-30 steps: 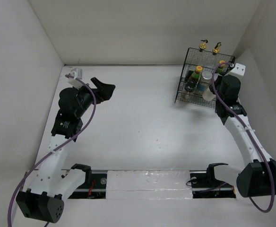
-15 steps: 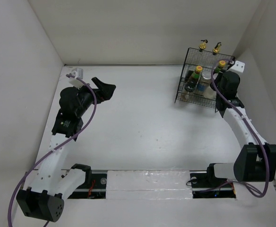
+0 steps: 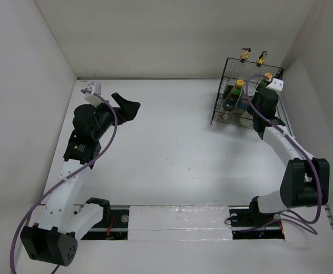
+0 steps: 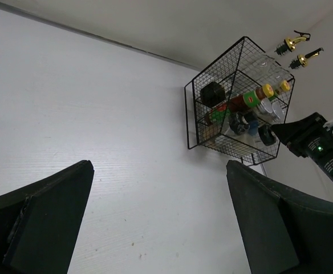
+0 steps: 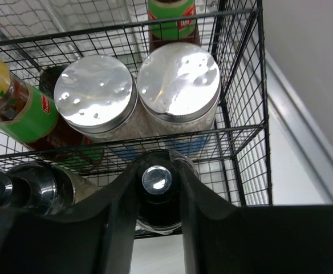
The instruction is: Organize the condiment bottles
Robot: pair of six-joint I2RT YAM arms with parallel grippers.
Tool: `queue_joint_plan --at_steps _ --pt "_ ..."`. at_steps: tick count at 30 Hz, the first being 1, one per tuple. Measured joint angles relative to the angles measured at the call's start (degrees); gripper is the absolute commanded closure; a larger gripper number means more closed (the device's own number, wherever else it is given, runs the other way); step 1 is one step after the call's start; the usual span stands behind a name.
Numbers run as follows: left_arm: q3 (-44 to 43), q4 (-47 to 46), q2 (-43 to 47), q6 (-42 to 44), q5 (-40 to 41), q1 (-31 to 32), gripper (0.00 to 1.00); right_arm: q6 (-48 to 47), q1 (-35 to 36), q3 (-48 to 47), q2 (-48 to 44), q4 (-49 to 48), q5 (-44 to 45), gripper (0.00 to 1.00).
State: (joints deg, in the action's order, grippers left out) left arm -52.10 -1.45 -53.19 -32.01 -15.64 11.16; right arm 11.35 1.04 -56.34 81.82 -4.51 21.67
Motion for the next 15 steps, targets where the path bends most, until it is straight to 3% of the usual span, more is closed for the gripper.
queue_joint_plan --at_steps 1,2,8,9,13,15 --pt "0.0 0.0 -0.1 0.0 0.0 0.0 0.01 0.3 0.1 0.1 0.0 0.1 0.0 0.54" --pt "0.0 0.0 -0.2 0.0 0.0 0.0 0.01 0.5 0.1 0.2 0.1 0.0 0.0 0.46" --pt "0.0 0.0 -0.3 0.0 -0.2 0.0 0.01 2.1 0.6 0.3 -0.4 -0.5 0.0 0.25" --pt "0.0 0.0 -0.3 0.0 -0.2 0.0 0.01 2.3 0.8 0.3 -1.0 -0.4 -0.1 0.17" --pt "0.0 0.0 -0.3 0.0 -0.2 0.0 0.01 2.4 1.7 0.5 -6.6 0.3 -0.5 0.02" --pt "0.0 0.0 -0.3 0.0 -0.2 0.0 0.01 2.6 3.2 1.3 -12.0 0.2 -1.4 0.00"
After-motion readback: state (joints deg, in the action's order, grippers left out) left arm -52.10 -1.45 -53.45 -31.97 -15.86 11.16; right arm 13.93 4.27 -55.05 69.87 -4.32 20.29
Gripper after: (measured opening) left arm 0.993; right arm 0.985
